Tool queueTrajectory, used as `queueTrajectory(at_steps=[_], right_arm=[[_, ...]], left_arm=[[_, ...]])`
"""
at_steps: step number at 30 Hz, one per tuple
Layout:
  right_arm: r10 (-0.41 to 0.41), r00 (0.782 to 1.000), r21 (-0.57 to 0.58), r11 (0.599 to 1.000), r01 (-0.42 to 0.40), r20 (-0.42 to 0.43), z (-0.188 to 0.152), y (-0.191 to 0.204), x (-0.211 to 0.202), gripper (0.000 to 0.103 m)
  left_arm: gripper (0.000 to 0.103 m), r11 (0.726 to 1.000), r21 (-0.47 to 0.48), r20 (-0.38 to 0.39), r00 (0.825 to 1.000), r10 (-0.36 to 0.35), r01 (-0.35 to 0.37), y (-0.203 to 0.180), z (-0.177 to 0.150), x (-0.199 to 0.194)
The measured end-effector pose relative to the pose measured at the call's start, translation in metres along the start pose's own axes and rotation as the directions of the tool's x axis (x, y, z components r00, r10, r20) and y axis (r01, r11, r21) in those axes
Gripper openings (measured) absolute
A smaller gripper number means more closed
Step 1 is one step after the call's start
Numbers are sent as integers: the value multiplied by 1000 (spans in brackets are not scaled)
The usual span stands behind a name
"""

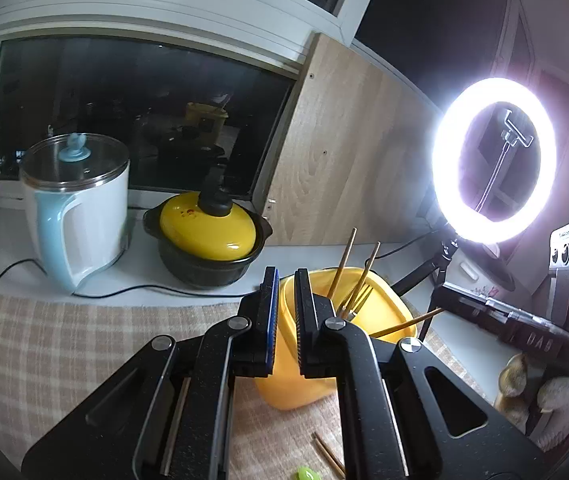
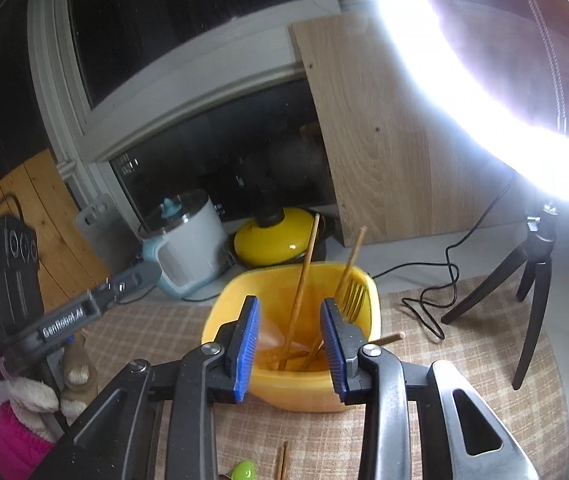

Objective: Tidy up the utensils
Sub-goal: 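Move both open tools back down to the remaining utensils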

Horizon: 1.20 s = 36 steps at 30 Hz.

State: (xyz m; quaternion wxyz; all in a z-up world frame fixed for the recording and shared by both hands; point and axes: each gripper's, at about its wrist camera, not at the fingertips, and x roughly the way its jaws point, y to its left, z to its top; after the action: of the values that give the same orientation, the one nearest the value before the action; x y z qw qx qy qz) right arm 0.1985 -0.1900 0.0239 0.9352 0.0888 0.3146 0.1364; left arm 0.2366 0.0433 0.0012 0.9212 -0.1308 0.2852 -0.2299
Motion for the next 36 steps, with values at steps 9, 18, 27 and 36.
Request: queueTrajectory(at_steps=[9, 18, 27, 36], right_arm=[[61, 998, 46, 997, -63, 34, 2, -12, -38, 33], [86, 996, 16, 996, -87, 28, -21, -23, -73, 53], [107, 992, -49, 993, -111, -69, -61, -33, -74, 82], [92, 968, -60, 992, -108, -233, -98, -41, -53, 100]], left_arm=[[5, 999, -27, 9, 999, 36, -36, 1, -13, -36], [31, 997, -32, -23, 997, 73, -74, -4, -48, -75], [31, 995, -36, -161, 983, 89, -96, -10, -103, -82], [31, 995, -47, -296, 953, 67, -85, -20, -152, -61]])
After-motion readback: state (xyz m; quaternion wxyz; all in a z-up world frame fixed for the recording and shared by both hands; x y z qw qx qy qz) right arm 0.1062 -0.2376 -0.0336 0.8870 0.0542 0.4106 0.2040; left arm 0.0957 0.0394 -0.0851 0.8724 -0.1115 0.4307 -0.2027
